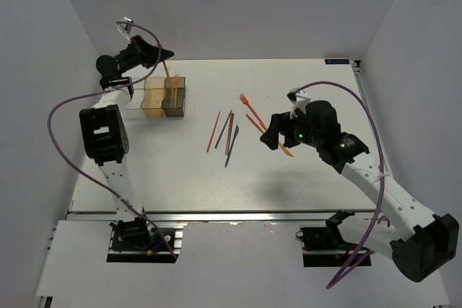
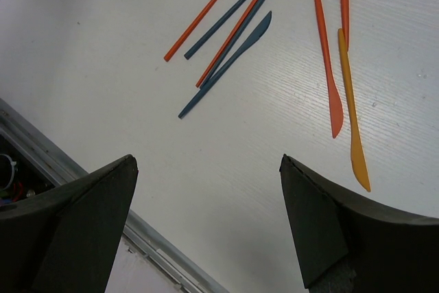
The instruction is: Sort the eating utensils into containers
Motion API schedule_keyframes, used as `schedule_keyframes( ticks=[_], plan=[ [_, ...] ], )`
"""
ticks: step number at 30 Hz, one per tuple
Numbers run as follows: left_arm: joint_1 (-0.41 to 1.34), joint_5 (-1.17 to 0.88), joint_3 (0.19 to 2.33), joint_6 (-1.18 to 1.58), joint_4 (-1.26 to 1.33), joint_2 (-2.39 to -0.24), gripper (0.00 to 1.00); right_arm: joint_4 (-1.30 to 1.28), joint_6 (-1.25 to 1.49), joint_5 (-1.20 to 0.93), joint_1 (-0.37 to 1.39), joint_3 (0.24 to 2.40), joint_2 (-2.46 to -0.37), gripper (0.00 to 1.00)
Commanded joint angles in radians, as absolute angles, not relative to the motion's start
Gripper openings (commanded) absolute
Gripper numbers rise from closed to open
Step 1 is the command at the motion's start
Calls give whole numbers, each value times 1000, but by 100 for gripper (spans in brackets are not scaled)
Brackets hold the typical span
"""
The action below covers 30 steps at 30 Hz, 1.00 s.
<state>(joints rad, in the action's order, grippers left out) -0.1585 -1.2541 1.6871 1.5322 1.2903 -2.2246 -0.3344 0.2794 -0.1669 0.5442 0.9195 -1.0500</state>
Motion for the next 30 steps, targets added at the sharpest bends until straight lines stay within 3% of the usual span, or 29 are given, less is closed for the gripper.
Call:
schedule_keyframes(
  ticks=[1, 2, 3, 4, 5, 6, 11, 15, 18, 30],
  plan=[
    [-150, -1135, 1585, 1349, 1063, -1964, 0, -305, 268, -166, 541, 931, -1009, 89],
    [-152, -1015, 1534, 1178, 460, -1818, 0, -307, 268, -161, 541, 936, -999, 89],
    [-141, -915, 1569, 937, 115, -1752, 0, -310, 268, -157, 541, 937, -999, 89],
    [-112, -781, 1622, 539, -128, -1702, 0, -319, 270, -153, 541, 940, -983, 89],
    [-30, -524, 1708, 437, -302, -1650, 0, -321, 267, -143, 540, 945, -979, 89],
    [-14, -478, 1716, 387, -422, -1637, 0, -327, 265, -138, 540, 948, -968, 89],
    [41, -266, 1724, 105, -534, -1649, 0, -347, 250, -118, 537, 951, -951, 89],
    [54, 25, 2021, 5, -756, -1894, 0, -359, 245, -91, 537, 934, -954, 89],
    [93, 176, 2066, 6, -718, -1954, 0, -359, 244, -78, 537, 920, -953, 89],
    [106, 127, 2054, 115, -575, -2121, 0, -350, 239, -78, 537, 913, -992, 89]
  ],
)
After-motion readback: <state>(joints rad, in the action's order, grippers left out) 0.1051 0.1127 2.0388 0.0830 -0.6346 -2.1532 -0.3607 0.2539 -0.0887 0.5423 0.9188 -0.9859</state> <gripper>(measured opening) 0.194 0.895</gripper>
